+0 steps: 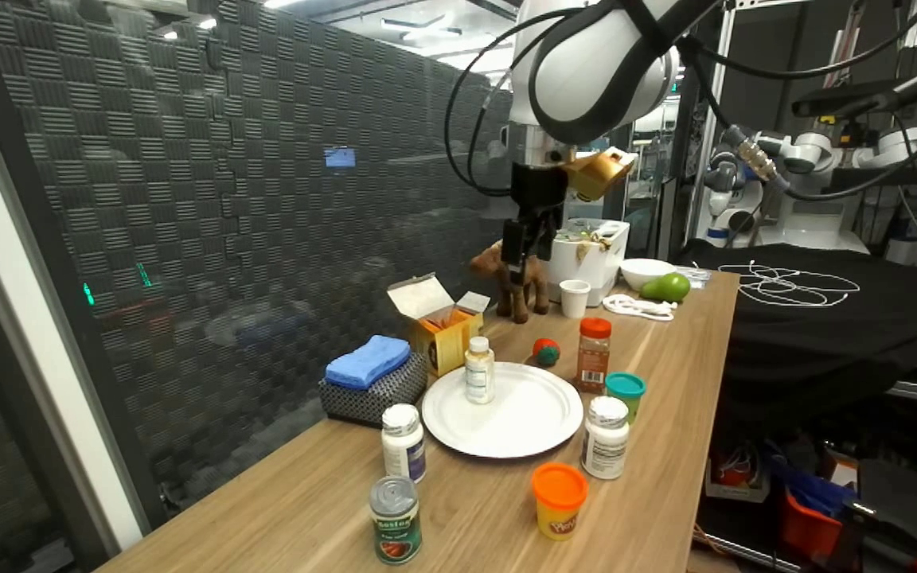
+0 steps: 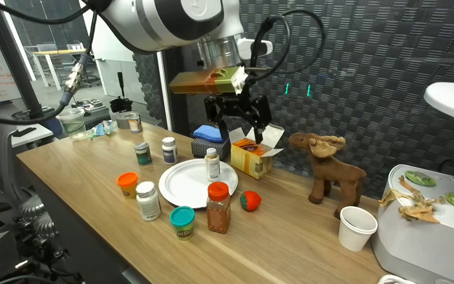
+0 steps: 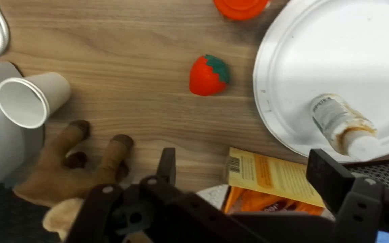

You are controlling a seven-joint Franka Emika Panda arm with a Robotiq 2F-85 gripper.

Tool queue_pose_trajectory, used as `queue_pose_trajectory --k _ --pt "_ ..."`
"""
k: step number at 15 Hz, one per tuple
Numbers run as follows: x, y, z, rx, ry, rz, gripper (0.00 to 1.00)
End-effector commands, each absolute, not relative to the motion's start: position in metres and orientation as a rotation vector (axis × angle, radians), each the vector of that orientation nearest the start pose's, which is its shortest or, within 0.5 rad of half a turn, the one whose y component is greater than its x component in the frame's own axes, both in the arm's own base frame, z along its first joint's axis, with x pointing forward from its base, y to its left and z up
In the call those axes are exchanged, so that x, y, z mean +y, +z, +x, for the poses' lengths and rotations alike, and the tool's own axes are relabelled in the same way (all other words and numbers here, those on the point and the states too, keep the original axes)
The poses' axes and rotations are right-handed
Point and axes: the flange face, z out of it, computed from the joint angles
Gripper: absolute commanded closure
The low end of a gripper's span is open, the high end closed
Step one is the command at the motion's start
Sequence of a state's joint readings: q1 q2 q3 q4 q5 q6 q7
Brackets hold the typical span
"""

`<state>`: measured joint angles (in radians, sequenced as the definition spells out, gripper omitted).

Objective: Pick up all the bottles and the orange ball from the table and put them in the plate

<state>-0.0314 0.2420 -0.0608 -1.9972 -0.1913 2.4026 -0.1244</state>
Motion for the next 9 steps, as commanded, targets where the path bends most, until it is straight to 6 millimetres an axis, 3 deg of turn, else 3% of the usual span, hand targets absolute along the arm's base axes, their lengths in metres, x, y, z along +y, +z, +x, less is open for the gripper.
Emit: queue_pose_trajectory --k 1,9 --pt "-0.083 0.334 0.600 -0.165 -0.124 -3.286 0.00" --pt "-0.096 0.273 0.600 -0.101 0.056 -3.173 0.00"
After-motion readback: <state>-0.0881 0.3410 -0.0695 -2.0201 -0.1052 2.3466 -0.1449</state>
